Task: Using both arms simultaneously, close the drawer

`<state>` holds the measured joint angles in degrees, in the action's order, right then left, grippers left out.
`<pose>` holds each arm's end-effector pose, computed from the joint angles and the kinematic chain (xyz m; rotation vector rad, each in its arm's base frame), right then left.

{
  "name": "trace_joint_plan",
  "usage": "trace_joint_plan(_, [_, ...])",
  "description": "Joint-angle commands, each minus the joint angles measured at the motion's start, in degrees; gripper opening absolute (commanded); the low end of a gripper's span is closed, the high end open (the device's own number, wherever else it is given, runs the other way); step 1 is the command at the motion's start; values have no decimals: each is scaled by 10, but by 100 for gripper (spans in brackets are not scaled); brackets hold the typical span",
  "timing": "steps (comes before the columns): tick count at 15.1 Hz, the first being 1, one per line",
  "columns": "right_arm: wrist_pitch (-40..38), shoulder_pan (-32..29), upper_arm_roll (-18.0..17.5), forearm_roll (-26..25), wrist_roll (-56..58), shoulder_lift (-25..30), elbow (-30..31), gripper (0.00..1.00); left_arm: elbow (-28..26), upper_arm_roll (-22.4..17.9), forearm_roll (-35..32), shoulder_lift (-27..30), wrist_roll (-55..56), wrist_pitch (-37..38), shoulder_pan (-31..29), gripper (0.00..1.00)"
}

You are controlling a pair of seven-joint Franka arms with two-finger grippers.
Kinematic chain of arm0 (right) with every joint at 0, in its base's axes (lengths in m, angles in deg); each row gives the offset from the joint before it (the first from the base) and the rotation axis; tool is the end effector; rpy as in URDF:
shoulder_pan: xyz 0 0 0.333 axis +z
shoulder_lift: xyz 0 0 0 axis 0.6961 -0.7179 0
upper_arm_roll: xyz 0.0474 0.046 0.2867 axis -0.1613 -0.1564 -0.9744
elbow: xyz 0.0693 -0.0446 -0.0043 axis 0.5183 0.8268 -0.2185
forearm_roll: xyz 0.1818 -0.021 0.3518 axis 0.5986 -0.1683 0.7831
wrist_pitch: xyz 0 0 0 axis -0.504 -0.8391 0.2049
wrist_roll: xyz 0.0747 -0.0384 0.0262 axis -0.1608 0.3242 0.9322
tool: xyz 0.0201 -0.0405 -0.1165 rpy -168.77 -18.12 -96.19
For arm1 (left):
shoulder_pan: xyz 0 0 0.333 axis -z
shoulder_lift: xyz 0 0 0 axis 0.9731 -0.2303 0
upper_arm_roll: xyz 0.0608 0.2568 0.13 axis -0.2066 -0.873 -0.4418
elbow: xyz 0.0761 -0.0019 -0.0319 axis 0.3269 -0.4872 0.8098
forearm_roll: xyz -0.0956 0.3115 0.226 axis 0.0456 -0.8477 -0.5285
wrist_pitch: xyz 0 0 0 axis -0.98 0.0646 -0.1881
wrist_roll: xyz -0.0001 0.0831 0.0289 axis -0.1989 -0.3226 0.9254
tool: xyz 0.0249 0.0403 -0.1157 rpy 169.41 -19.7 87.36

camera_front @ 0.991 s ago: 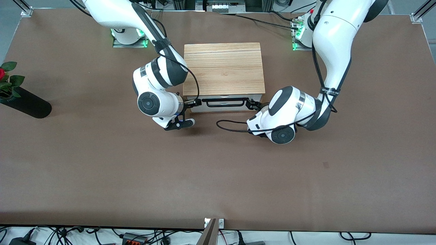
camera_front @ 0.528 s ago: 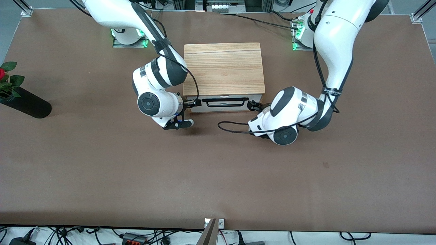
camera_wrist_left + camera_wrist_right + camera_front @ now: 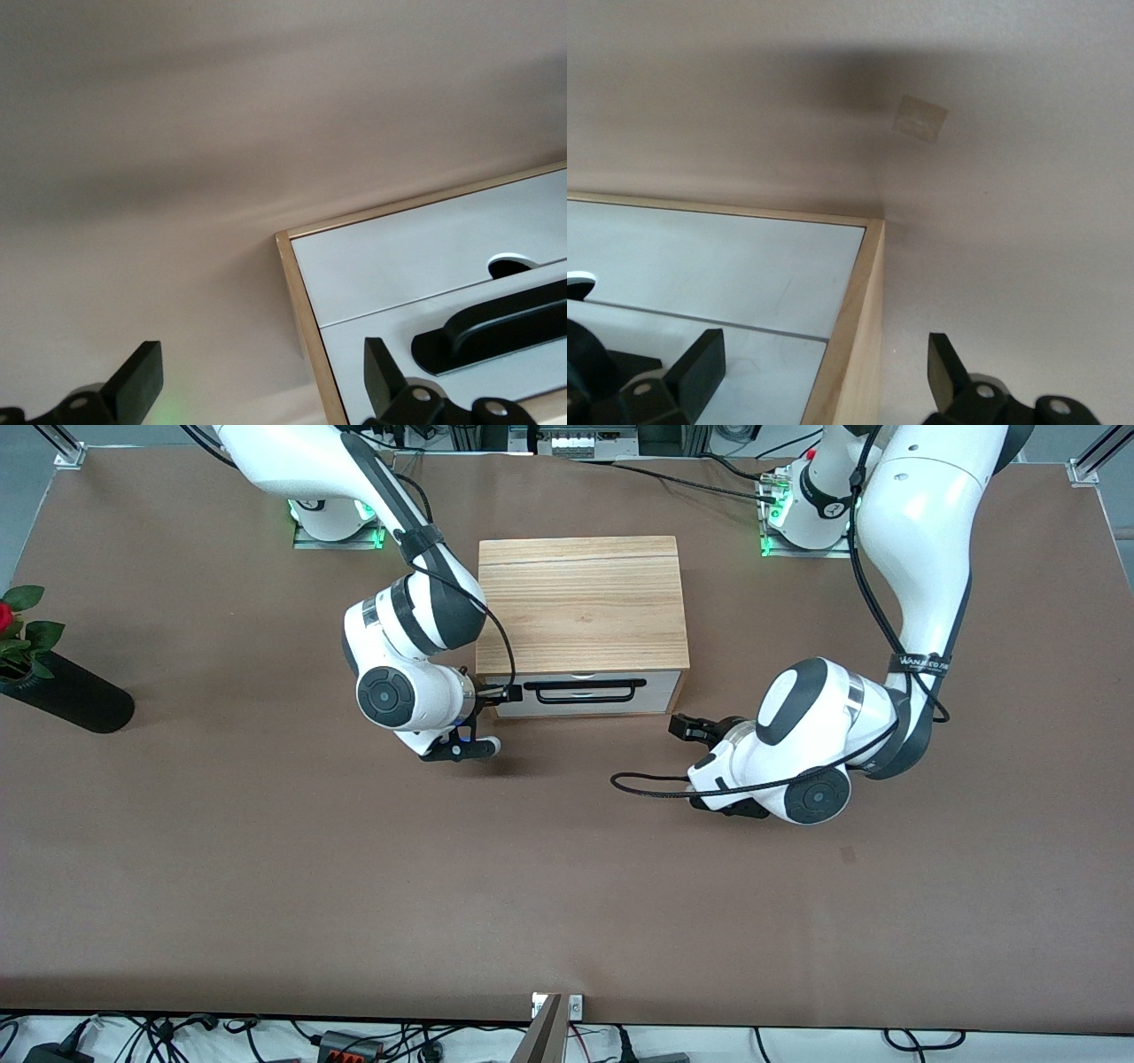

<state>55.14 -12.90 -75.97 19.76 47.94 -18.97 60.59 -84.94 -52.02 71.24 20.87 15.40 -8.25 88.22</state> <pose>0.5345 0.3541 0.2370 -2.9074 -0.0841 0.5722 0.6178 -0.2704 0.2839 2.8307 -0.2026 -0.7938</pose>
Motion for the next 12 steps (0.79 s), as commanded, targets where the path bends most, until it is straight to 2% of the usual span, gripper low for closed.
trace_joint_plan(1, [-33,2,8,-4,4,39,46,100,3,2,7,17,-4,12,-6,100])
trace_joint_plan(5, [-33,-1,10,-17,-6,54,32,100,3,2,4,31,-3,12,-10,100])
trace_joint_plan(8, [-34,-2,24,-102,-4,66,-9,100,3,-1,0,47,-3,12,-19,100])
trace_joint_plan(10, [-39,-4,49,-112,-3,87,-26,100,3,0,-3,53,-3,14,-27,100])
trace_joint_plan(12, [-85,-2,94,-112,-3,111,-37,100,2,-6,-6,70,-3,14,-28,100])
